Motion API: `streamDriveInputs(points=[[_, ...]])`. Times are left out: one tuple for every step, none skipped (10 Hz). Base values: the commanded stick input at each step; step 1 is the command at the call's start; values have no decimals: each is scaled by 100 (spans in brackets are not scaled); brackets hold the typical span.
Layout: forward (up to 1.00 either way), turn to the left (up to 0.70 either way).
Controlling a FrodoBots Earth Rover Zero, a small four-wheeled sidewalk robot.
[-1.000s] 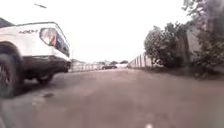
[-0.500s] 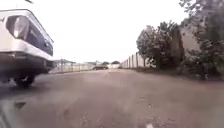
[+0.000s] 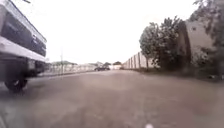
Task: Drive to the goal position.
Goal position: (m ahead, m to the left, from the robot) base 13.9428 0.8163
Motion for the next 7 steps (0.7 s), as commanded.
streamDriveInputs(points=[[99,0],[99,0],[99,0],[99,0],[99,0],[97,0],[95,0]])
